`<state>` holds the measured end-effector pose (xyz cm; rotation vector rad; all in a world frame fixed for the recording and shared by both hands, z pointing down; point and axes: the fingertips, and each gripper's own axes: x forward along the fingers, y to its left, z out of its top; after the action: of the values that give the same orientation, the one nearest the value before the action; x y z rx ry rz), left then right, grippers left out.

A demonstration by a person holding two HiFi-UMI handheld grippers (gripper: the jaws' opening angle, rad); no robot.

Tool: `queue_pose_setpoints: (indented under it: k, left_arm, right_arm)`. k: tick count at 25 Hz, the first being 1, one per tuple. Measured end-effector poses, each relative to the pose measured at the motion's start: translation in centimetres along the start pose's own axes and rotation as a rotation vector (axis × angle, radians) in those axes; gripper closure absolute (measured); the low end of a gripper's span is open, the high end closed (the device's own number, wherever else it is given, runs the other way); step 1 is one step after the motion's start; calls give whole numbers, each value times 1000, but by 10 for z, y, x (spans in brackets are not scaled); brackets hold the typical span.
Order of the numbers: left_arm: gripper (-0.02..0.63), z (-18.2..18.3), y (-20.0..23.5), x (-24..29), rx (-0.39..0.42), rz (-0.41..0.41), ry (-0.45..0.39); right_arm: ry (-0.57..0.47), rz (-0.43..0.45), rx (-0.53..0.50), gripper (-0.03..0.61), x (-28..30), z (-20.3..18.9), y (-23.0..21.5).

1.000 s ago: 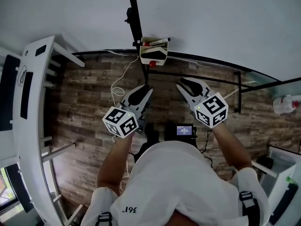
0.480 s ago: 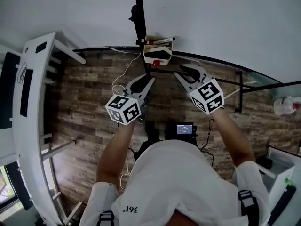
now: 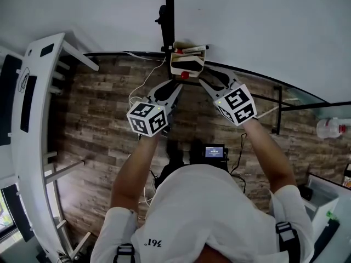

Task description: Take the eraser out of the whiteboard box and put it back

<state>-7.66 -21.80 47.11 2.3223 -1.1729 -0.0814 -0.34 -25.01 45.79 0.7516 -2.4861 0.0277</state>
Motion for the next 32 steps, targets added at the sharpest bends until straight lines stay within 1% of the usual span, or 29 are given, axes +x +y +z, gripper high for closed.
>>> queue_pose_setpoints:
  k: [3, 15, 20, 26, 32]
  left_arm:
    - [509, 1, 5, 4, -8, 6, 1]
    - [509, -5, 18, 18, -24, 10, 33]
    - [509, -7, 23, 25, -21, 9, 47]
    - [509, -10, 23, 29, -24, 8, 52]
    - [509, -9, 24, 34, -34, 8, 49]
  right_arm:
    - [5, 1, -20, 416, 8, 4, -2]
    - [44, -12, -108, 366, 37, 6, -11]
    - [60, -6, -101, 348, 46, 11, -9]
    - [82, -14, -123, 338, 58, 10, -10]
    - [102, -52, -148, 339, 66, 10, -14]
